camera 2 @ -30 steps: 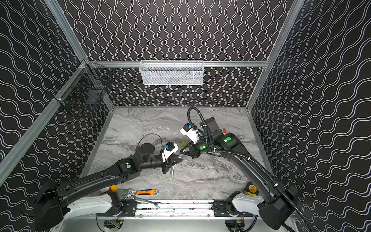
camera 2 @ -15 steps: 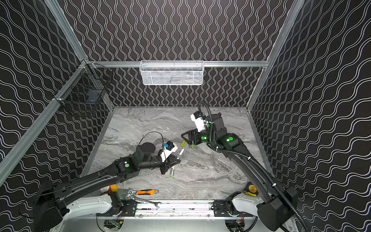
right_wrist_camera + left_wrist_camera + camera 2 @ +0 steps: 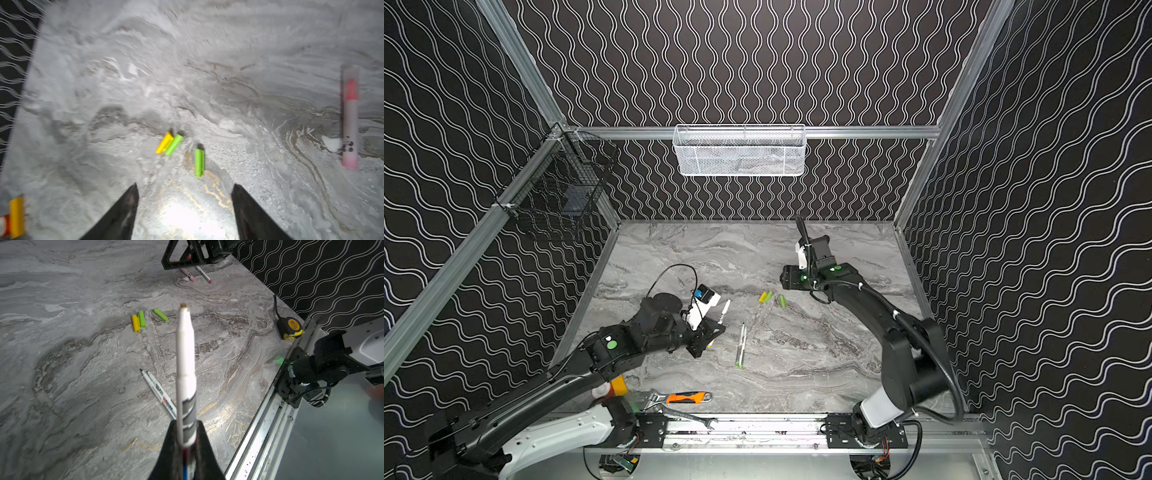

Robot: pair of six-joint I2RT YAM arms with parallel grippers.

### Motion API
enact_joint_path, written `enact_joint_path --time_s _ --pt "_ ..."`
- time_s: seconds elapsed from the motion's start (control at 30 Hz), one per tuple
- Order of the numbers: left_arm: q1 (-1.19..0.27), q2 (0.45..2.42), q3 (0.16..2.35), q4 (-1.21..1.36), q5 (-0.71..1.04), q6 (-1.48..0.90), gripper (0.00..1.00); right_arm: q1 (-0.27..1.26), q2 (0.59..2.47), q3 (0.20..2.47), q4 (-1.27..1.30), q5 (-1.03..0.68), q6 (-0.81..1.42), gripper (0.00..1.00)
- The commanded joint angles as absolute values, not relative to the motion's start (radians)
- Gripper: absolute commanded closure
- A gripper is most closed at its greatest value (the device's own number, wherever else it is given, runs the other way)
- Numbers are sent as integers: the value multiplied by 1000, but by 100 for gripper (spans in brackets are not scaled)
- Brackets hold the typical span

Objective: Insert the pens into the pen caps
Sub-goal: 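Lower the right gripper onto a green cap and grasp it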

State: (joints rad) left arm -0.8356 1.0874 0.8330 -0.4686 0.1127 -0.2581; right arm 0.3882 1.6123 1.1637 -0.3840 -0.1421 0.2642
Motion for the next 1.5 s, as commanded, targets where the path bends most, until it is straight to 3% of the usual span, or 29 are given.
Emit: enact_joint_path --time_s 0.0,0.2,0.47,0.87,1.47 --pt "-830 1076 866 -636 91 -235 100 391 1690 1194 -403 -124 223 36" --pt "-827 1038 884 -692 106 -211 100 396 1823 1247 -429 -108 179 45" --pt "-827 1024 864 -675 126 -199 100 412 1905 1260 -417 -112 162 48" --pt "-827 1015 853 -664 122 -198 100 420 1987 1298 -439 -59 147 64" --pt "-828 1028 854 -650 120 -201 100 431 2008 1332 -515 33 101 70"
